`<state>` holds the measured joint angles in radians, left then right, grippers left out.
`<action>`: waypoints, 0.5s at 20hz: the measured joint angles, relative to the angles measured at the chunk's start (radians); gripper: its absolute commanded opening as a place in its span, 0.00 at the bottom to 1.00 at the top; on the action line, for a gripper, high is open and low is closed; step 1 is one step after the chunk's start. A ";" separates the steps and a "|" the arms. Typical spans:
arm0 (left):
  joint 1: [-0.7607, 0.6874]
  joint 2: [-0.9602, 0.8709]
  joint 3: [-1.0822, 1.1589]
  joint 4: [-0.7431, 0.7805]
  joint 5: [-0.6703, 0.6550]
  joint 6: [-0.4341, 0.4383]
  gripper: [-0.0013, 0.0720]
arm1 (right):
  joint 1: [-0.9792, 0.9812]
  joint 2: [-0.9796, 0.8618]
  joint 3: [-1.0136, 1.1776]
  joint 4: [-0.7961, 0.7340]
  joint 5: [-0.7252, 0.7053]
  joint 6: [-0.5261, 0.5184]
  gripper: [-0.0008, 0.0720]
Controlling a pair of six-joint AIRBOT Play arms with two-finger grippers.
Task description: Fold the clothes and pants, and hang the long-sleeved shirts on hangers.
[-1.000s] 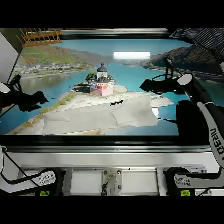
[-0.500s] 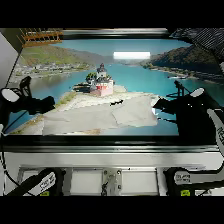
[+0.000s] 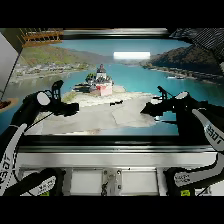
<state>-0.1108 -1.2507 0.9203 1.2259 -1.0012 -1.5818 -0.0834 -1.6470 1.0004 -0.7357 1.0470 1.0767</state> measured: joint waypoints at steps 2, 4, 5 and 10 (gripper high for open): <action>-0.036 -0.030 0.026 0.000 0.003 -0.005 0.02 | 0.014 0.005 0.000 0.009 -0.006 -0.004 0.03; -0.071 -0.058 0.050 0.000 0.005 -0.011 0.02 | 0.012 0.028 0.005 0.013 0.003 0.005 0.03; -0.090 -0.073 0.062 0.000 0.008 -0.018 0.02 | 0.004 0.048 0.014 -0.001 0.016 0.022 0.03; -0.213 -0.183 0.138 -0.001 0.035 -0.061 0.02 | -0.034 0.175 0.160 -0.241 0.174 0.172 0.03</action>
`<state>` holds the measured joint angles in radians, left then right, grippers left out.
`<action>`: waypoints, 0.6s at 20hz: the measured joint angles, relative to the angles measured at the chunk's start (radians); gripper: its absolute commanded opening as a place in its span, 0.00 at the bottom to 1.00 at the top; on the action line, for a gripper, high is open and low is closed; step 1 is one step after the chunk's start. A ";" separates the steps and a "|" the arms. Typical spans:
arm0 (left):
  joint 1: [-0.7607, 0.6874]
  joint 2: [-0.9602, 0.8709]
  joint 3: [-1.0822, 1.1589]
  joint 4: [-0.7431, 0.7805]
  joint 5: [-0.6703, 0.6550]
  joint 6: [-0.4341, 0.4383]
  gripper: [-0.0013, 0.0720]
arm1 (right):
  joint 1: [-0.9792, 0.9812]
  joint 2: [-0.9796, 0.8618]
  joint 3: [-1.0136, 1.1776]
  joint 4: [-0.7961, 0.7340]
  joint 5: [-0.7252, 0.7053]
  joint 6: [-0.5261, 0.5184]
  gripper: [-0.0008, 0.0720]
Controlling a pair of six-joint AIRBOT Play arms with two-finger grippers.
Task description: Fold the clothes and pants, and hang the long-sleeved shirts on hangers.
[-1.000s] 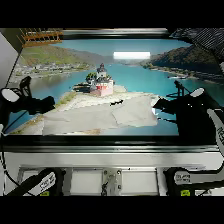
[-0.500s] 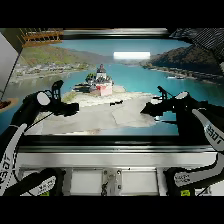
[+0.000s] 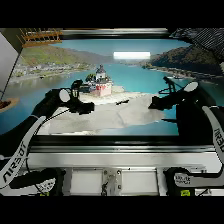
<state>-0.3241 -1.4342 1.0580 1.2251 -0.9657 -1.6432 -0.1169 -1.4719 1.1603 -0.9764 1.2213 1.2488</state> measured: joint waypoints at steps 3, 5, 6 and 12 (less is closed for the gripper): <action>-0.084 -0.107 0.098 -0.048 0.026 -0.006 0.02 | 0.008 0.058 0.139 -0.121 0.153 0.081 0.03; -0.137 -0.184 0.175 -0.104 0.042 0.000 0.02 | 0.034 0.084 0.236 -0.166 0.257 0.132 0.03; -0.163 -0.222 0.214 -0.129 0.050 0.004 0.02 | 0.053 0.092 0.277 -0.183 0.298 0.153 0.03; -0.301 -0.428 0.416 -0.192 0.037 0.021 0.02 | 0.206 0.111 0.503 -0.274 0.451 0.249 0.03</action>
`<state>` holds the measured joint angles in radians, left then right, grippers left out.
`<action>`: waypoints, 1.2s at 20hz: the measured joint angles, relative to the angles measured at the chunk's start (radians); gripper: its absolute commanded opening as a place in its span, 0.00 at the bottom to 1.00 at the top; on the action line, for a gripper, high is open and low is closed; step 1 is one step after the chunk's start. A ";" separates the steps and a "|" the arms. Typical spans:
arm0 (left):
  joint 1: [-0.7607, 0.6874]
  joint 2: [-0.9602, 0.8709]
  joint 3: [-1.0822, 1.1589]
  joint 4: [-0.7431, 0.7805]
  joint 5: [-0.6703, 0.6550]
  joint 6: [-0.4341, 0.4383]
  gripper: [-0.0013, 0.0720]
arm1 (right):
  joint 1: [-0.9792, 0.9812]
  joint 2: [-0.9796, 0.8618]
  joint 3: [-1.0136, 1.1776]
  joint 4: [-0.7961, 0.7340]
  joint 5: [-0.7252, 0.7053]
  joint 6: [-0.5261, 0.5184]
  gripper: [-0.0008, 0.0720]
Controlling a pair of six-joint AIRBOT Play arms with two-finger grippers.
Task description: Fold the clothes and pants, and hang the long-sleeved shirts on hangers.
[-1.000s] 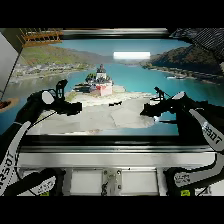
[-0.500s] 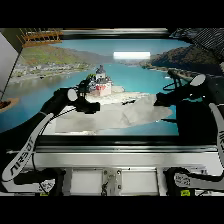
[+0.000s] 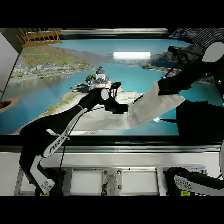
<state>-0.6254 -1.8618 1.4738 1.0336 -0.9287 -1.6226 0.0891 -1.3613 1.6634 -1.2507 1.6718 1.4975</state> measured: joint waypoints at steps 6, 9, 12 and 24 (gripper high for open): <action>-0.038 -0.079 0.066 -0.015 -0.020 -0.004 0.02 | 0.112 0.002 0.111 -0.026 0.032 0.040 0.03; -0.018 -0.074 0.071 -0.014 -0.034 -0.005 0.02 | 0.147 0.002 0.131 -0.027 0.035 0.045 0.03; 0.048 -0.025 0.074 -0.011 -0.037 -0.002 0.02 | 0.180 0.001 0.138 -0.029 0.034 0.056 0.03; 0.610 0.311 0.075 -0.003 -0.147 0.096 0.02 | 0.508 -0.148 0.142 -0.029 -0.179 0.222 0.03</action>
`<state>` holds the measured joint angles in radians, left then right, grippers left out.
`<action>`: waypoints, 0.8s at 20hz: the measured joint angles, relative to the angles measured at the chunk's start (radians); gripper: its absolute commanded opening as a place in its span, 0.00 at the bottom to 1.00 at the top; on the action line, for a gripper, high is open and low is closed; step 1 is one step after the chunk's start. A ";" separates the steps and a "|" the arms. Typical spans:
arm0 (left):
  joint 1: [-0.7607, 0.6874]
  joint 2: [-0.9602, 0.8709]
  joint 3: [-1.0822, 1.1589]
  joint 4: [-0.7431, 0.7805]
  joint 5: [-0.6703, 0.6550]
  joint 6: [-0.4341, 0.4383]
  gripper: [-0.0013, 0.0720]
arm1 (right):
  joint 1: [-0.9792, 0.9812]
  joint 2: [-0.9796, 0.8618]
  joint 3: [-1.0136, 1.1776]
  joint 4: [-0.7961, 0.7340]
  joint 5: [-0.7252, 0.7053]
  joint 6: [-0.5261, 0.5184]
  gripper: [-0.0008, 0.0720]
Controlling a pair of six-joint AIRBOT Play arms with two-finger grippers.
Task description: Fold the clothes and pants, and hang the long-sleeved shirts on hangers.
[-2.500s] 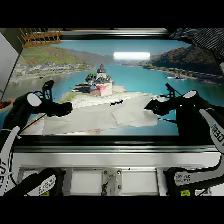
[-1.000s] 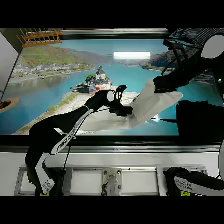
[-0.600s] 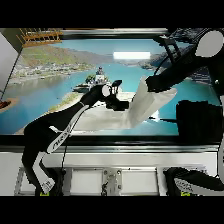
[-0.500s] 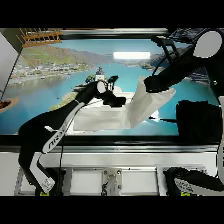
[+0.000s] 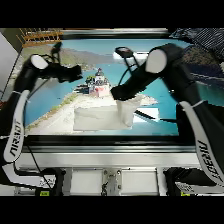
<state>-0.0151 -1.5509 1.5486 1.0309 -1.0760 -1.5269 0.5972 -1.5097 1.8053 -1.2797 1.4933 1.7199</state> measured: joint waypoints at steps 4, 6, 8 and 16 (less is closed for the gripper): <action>0.180 0.100 0.000 -0.001 -0.056 0.026 0.02 | 0.155 -0.149 0.000 0.031 -0.207 0.011 0.07; 0.253 0.142 0.000 -0.003 -0.087 0.032 0.02 | 0.222 -0.243 0.000 0.093 -0.362 -0.031 0.81; 0.304 0.173 0.000 -0.003 -0.108 0.041 0.02 | 0.270 -0.322 0.001 0.182 -0.498 -0.087 0.84; 0.370 0.278 -0.071 -0.003 -0.114 0.068 0.02 | 0.220 -0.272 -0.071 0.221 -0.633 -0.167 0.84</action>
<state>0.3550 -1.2728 1.4773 1.0279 -1.1896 -1.4593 0.8169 -1.7817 1.7348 -1.0584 0.8604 1.5528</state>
